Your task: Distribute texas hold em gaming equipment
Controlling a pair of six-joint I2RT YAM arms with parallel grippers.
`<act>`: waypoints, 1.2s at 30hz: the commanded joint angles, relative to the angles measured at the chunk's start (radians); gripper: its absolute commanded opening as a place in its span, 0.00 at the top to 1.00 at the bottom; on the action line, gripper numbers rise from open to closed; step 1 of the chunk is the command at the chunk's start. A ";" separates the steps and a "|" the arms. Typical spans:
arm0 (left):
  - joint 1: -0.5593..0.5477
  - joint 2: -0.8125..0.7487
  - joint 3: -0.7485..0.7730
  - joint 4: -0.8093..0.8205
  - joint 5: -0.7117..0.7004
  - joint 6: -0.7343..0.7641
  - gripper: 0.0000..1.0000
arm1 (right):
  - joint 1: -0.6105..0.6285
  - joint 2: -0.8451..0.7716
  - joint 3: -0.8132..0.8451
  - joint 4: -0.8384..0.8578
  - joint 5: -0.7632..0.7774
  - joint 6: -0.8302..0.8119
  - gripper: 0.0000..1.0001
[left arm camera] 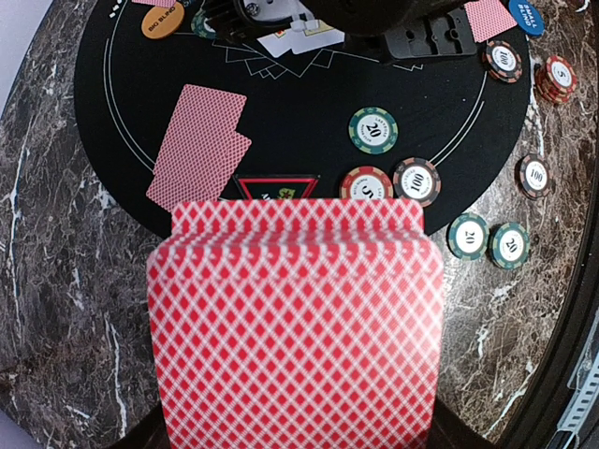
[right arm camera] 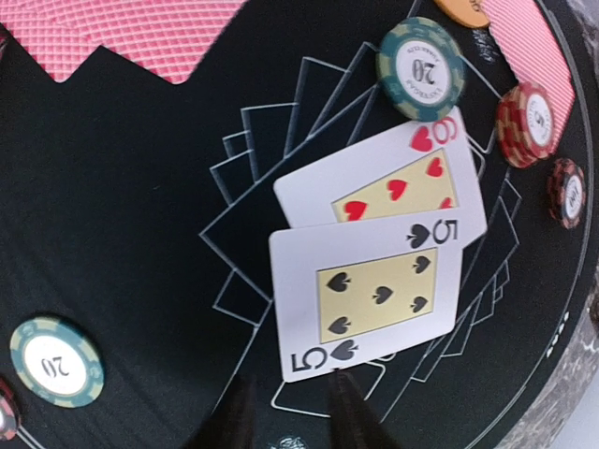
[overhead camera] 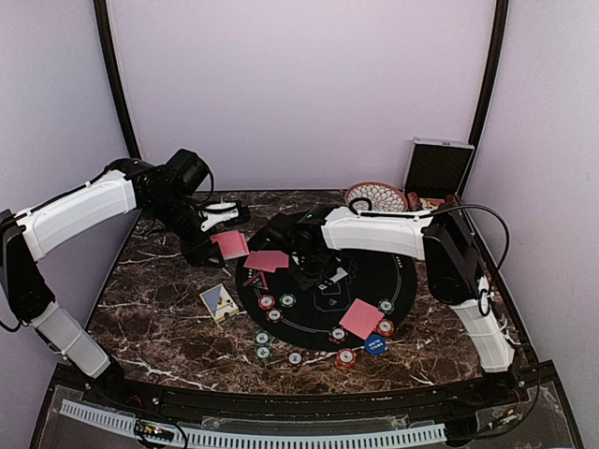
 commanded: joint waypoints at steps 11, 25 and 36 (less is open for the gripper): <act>0.004 -0.061 0.001 -0.013 0.015 -0.004 1.00 | -0.182 -0.250 -0.230 0.317 -0.502 0.097 0.46; 0.004 -0.059 0.000 -0.012 0.018 -0.002 1.00 | -0.429 -0.284 -0.523 0.611 -0.746 0.172 0.42; 0.004 -0.045 0.015 -0.019 0.018 -0.001 1.00 | -0.431 -0.278 -0.642 0.706 -0.819 0.214 0.46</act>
